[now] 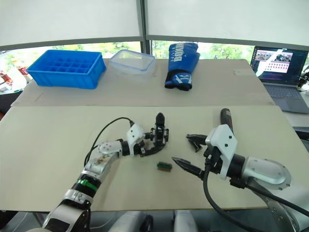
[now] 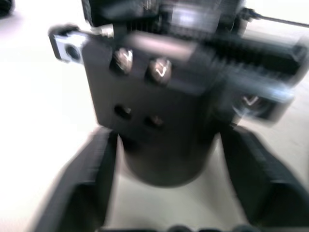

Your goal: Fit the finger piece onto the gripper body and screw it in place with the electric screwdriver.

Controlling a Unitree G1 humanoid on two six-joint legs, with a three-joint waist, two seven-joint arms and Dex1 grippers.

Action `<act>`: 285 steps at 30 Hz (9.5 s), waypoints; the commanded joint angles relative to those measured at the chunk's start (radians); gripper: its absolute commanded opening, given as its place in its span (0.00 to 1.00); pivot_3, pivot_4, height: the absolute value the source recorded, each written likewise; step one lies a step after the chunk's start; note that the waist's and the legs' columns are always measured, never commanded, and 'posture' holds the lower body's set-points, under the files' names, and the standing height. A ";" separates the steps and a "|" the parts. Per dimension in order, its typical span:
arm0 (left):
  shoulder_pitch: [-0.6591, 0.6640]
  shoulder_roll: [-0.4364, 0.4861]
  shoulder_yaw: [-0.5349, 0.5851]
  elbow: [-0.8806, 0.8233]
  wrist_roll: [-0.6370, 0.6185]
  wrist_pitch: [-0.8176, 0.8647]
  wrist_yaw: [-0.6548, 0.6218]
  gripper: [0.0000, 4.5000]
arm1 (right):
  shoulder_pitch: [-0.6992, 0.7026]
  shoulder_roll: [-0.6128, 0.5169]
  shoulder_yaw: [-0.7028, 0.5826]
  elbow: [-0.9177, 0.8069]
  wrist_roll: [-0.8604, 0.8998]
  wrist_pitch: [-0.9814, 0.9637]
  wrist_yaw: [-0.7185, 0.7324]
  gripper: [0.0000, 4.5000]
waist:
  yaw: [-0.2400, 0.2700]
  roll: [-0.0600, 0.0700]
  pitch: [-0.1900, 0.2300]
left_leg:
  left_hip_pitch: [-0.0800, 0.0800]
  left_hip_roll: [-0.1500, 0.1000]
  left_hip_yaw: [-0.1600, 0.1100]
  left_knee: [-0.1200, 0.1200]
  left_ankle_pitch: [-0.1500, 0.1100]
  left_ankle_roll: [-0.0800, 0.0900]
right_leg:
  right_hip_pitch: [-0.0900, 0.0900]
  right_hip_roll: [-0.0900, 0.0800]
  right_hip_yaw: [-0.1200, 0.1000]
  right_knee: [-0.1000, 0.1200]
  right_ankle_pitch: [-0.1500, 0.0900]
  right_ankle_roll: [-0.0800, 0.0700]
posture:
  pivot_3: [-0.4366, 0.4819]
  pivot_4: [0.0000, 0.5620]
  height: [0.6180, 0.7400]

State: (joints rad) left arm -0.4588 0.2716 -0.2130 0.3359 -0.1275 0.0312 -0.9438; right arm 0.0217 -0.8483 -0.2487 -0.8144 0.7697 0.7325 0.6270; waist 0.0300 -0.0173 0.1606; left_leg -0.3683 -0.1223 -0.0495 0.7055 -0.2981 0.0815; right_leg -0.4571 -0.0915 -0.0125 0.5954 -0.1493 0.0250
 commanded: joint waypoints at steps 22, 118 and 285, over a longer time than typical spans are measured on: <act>-0.146 0.521 0.175 -0.730 -0.569 0.571 -0.405 1.00 | -1.026 -0.081 0.676 0.855 -0.022 0.875 -0.011 1.00 | -0.018 0.001 0.001 | -0.005 -0.001 -0.001 -0.001 -0.001 0.002 | -0.003 -0.003 0.000 -0.002 0.000 -0.002 | 0.48 0.27 1.00; -0.635 0.153 0.049 -0.188 -0.592 0.704 -0.372 0.00 | -0.887 0.051 0.154 0.490 0.233 0.516 0.267 0.80 | -0.026 0.002 0.002 | -0.003 -0.002 -0.003 0.003 0.001 0.000 | -0.003 -0.001 0.003 0.000 0.001 -0.003 | 0.48 0.27 1.00; -0.421 -0.044 0.019 0.660 0.114 -0.444 -0.343 0.53 | -0.574 0.292 0.575 1.026 -0.504 -0.343 0.637 0.08 | -0.022 0.005 -0.017 | -0.001 -0.002 -0.003 0.007 0.000 0.003 | -0.002 0.000 -0.001 0.012 0.003 -0.003 | 0.48 0.27 1.00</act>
State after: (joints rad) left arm -0.8572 0.2274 -0.2148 1.0212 0.0093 -0.3999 -1.2650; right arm -0.6034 -0.5115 0.2301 0.0997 0.3767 0.3529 1.2410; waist 0.0076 -0.0119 0.1434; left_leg -0.3688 -0.1248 -0.0520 0.7127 -0.2982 0.0843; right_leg -0.4595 -0.0911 -0.0133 0.6072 -0.1466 0.0224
